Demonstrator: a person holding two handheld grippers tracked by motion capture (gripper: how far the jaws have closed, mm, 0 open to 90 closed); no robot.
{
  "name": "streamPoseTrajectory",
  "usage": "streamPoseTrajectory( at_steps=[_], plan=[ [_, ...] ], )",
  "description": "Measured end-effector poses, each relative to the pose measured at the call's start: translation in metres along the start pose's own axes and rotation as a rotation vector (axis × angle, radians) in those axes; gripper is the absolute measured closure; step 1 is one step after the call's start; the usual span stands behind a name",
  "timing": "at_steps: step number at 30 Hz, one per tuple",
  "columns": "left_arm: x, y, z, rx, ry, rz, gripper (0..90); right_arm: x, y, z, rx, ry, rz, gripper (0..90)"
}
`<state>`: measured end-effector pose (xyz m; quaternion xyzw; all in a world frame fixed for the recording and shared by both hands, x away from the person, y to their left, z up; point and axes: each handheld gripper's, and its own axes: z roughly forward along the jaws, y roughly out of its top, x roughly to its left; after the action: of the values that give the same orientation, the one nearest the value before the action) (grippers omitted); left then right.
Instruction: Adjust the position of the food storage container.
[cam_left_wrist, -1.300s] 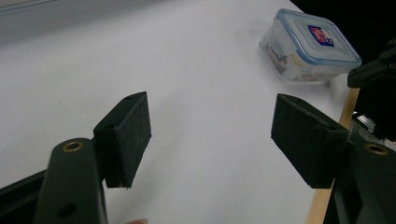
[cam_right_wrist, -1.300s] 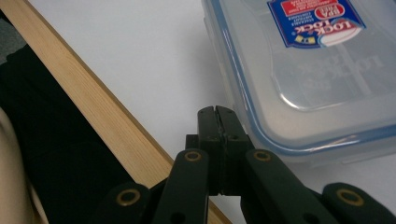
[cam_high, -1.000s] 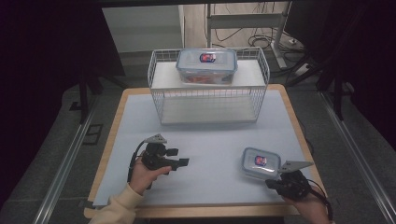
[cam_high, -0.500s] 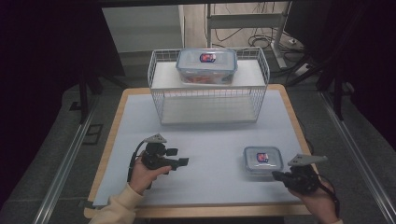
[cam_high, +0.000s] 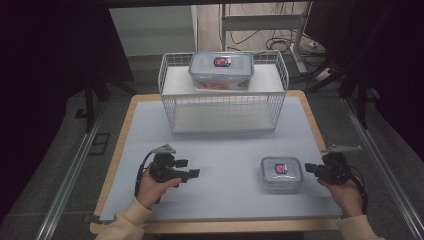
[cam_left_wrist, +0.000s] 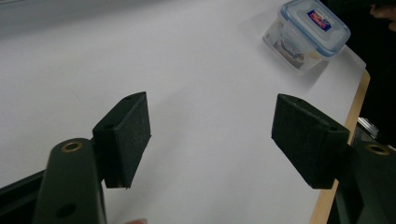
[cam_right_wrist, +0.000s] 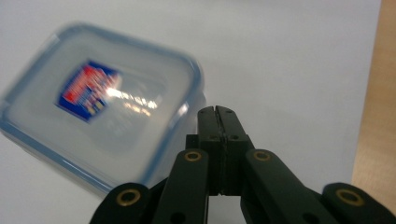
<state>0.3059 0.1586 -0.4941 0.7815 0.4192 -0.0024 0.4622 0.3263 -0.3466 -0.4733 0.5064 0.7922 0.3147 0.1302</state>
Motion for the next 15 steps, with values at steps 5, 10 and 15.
streamPoseTrajectory(
  at_steps=[5, 10, 15],
  plan=[
    [-0.002, 0.000, 0.001, 0.002, -0.004, 0.004, 28.3, 0.003, -0.005, 0.009, 0.060, 0.014, 0.001, 89.3],
    [-0.002, 0.000, 0.002, 0.005, -0.005, 0.005, 28.4, 0.004, -0.006, 0.014, 0.085, 0.027, 0.001, 89.4],
    [-0.001, 0.000, 0.001, 0.002, -0.007, -0.001, 28.5, 0.011, -0.005, 0.018, 0.087, 0.059, -0.005, 89.3]
  ],
)
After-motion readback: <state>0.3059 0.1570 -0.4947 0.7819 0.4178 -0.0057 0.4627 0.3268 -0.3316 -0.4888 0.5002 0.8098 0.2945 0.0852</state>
